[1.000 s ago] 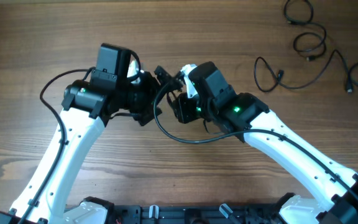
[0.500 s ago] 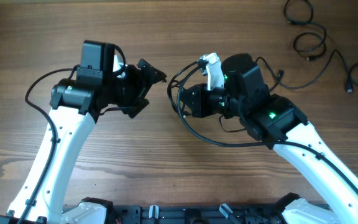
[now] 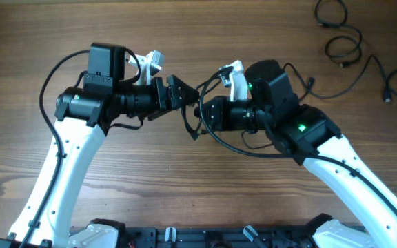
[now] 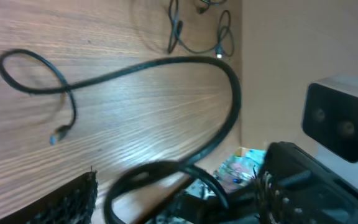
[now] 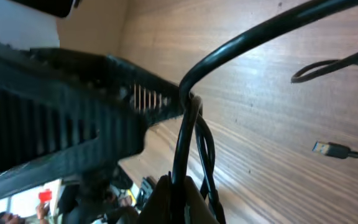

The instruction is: Untangle cables

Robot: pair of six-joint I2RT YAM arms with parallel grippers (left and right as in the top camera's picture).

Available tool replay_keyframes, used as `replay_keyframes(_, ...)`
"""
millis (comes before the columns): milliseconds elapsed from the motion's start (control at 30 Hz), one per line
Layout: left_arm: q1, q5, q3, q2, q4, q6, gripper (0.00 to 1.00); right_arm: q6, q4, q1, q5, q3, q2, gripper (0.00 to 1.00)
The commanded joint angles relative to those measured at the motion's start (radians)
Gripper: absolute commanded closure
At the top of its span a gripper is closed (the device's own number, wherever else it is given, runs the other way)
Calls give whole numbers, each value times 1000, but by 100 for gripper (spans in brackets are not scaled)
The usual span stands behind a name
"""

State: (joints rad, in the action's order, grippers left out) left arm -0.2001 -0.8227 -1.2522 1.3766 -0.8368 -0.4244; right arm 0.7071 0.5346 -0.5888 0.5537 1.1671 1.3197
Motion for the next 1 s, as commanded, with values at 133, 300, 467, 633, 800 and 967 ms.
replay_keyframes(133,1,100,-9,-2,-23,130,24,3,-4,1,174,-2,-17,96)
replay_keyframes(300,1,106,-9,-2,-67,159,42,-1,-2,1,187,-2,-17,96)
replay_keyframes(467,1,106,-9,-2,-70,155,74,-1,16,1,89,-3,-16,96)
replay_keyframes(633,1,106,-9,-2,-71,142,96,3,68,1,-143,-3,-16,96)
replay_keyframes(800,2,53,-9,-2,-65,24,96,0,113,1,-300,-3,-10,96)
replay_keyframes(967,2,11,-10,-2,-8,-129,96,-1,132,1,-146,-3,8,96)
